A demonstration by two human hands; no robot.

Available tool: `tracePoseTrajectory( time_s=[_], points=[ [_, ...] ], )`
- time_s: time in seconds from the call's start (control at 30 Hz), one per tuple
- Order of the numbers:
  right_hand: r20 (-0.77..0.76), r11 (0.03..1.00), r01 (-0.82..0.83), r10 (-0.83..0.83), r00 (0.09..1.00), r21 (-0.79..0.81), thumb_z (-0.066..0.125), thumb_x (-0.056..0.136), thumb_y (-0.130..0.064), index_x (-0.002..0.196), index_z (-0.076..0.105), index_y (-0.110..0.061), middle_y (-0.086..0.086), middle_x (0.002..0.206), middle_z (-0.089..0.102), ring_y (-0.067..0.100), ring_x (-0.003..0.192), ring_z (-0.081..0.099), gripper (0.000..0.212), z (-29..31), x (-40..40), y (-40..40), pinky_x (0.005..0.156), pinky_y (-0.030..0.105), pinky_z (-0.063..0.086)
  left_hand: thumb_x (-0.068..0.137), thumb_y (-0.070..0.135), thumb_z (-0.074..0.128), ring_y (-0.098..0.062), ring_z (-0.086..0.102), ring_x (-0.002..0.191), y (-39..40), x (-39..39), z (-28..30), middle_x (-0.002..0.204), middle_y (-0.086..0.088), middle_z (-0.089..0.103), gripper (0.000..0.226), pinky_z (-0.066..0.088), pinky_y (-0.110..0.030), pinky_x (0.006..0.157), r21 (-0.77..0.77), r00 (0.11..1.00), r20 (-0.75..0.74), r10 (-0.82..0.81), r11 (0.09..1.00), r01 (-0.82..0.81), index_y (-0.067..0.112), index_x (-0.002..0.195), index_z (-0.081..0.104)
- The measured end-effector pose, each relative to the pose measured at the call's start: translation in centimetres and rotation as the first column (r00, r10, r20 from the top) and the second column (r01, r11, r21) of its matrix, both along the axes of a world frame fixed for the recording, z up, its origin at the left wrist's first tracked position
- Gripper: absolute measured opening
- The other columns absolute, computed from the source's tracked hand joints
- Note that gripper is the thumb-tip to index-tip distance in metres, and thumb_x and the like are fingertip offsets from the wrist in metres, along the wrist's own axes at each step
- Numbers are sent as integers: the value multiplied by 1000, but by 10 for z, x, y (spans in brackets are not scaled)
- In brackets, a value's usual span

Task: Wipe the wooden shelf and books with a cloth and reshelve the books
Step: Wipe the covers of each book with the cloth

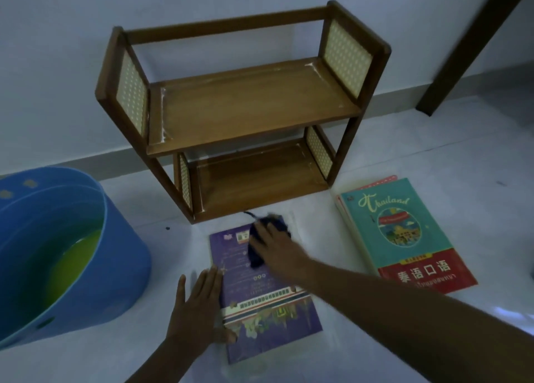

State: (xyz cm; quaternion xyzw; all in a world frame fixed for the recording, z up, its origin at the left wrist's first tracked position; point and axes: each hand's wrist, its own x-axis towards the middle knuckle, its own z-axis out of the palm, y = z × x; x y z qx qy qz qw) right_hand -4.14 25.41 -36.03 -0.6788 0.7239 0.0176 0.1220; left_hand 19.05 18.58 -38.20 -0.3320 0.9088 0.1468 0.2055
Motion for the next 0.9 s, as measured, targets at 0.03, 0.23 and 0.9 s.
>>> tracePoseTrajectory(
  time_s=[0.03, 0.23, 0.9],
  points=[
    [19, 994, -102, 103, 995, -24, 58, 86, -16, 143, 34, -13, 20, 155, 20, 45, 134, 32, 62, -5, 26, 22, 96, 56, 44, 43, 95, 37, -30, 62, 115, 0, 1, -1, 128, -14, 63, 127, -1, -50, 113, -4, 1000, -8, 5, 1000, -5, 5, 133, 40],
    [-47, 915, -379, 376, 925, -139, 67, 79, -22, 130, 51, -30, 5, 147, 44, 26, 125, 53, 54, -24, 30, 104, 97, 41, 50, 26, 93, 50, -31, 63, 113, 3, 1, -9, 126, -15, 63, 139, 4, -51, 110, -60, 1000, 6, 26, 998, -25, 4, 132, 42],
    [21, 893, 364, -383, 924, 265, 49, 93, -10, 152, 7, -22, 8, 159, -17, 33, 147, -5, 73, 12, -29, 149, 116, 45, 22, 82, 2, 69, -18, 53, 64, 42, -33, 23, 106, -20, 57, 51, 50, -32, 59, 769, 257, -25, 966, 183, -612, 25, 112, 35]
  ],
)
